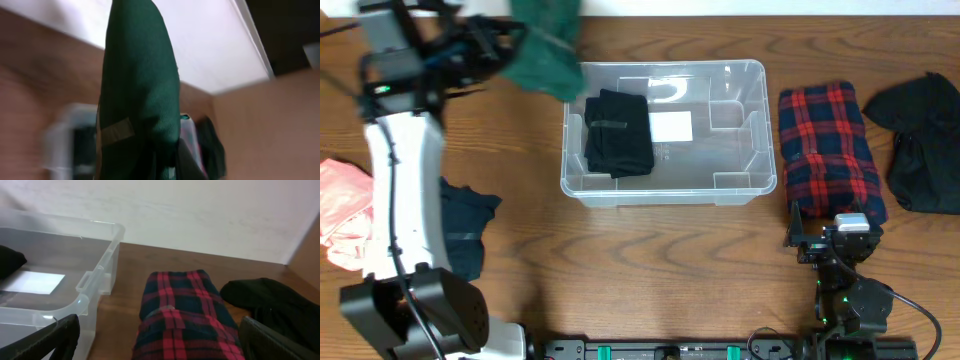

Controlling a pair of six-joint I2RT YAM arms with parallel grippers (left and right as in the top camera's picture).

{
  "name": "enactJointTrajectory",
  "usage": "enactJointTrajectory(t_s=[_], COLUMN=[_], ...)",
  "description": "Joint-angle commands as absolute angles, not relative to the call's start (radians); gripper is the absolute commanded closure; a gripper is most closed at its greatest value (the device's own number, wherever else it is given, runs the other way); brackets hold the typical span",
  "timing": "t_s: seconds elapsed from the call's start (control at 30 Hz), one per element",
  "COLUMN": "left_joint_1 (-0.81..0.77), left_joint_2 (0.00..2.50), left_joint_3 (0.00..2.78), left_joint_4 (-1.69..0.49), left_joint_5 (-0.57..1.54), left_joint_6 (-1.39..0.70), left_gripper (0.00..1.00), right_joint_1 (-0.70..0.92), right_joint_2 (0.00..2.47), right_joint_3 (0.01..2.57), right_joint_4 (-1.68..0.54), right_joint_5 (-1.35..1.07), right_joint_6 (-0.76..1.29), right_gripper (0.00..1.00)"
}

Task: Pack container
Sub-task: 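Lift the green cloth with left gripper and drop it into the bin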

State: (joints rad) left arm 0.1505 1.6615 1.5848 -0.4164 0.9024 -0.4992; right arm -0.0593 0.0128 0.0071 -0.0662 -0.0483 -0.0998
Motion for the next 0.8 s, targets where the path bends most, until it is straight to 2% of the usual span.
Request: enactJointTrajectory(t_s=[0.0, 0.2, 0.4, 0.77], left_joint_1=[0.035, -0.159, -0.304, -0.361], left_joint_2=[1.644, 1.644, 1.647, 1.668], left_joint_3=[1.606, 1.597, 1.524, 1.304], left_joint_4=[-0.440, -0.553, -0.538, -0.141], left_joint_5=[0.884, 0.722, 0.532, 0.451], left_joint_6=[-0.556, -0.555, -0.603, -0.838], left_gripper=[0.94, 0.94, 0.94, 0.94], right_joint_1=[-0.046, -0.046, -0.046, -0.046], right_joint_2=[0.009, 0.009, 0.009, 0.009], right_joint_3=[0.006, 0.006, 0.006, 0.006], right_joint_4=[-0.070, -0.070, -0.070, -0.070], right_joint_5=[-0.041, -0.041, -0.041, -0.041], right_joint_6=[-0.113, -0.113, -0.113, -0.113], right_gripper=[0.01, 0.01, 0.01, 0.01])
